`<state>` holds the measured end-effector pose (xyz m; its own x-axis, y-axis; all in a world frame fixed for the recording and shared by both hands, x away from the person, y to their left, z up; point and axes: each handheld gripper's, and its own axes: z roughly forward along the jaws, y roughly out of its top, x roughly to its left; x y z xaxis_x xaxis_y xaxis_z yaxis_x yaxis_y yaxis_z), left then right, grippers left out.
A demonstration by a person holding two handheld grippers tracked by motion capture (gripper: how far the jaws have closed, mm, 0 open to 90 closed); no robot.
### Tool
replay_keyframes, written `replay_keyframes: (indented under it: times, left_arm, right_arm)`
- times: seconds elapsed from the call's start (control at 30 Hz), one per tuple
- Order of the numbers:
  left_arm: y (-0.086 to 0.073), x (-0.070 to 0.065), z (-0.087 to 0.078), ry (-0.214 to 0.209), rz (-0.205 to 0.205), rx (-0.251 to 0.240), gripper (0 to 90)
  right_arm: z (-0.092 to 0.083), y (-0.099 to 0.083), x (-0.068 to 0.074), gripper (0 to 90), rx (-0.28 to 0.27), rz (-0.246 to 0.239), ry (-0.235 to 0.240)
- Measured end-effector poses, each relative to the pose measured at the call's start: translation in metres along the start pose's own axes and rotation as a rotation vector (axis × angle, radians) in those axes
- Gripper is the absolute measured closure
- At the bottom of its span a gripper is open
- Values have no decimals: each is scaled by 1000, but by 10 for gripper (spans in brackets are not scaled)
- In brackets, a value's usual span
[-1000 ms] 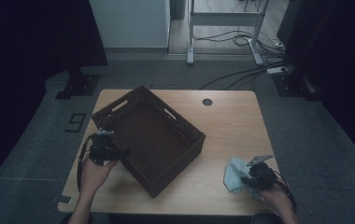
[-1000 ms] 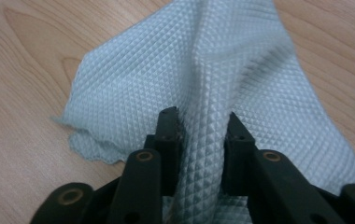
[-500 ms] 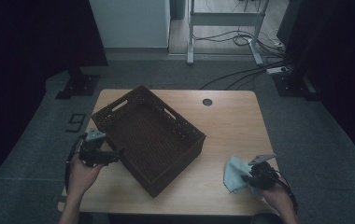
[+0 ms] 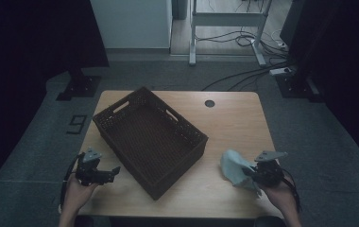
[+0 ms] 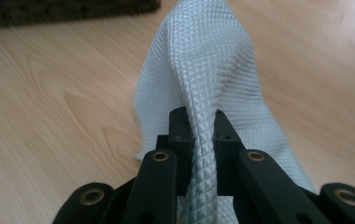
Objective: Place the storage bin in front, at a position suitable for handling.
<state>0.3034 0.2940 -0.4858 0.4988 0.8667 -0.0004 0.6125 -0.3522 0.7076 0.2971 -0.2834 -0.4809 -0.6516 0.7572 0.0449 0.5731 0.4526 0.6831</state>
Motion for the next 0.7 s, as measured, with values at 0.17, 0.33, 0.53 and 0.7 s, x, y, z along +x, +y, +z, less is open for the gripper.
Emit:
replay_keyframes:
  times: [0.17, 0.33, 0.53, 0.7]
  left_arm:
    - [1, -10, 11, -22, 62, -7, 0]
    - [1, -13, 15, -70, 77, -31, 13]
    - [0, -14, 20, -84, 78, -33, 39]
    - [4, -23, 23, -88, 114, -32, 40]
  right_arm:
    - [3, 19, 7, 818, -25, -26, -5]
    - [10, 37, 12, 816, -39, -43, -6]
    - [24, 62, 21, 815, -64, -55, 6]
    - [44, 80, 30, 806, -61, -78, 19]
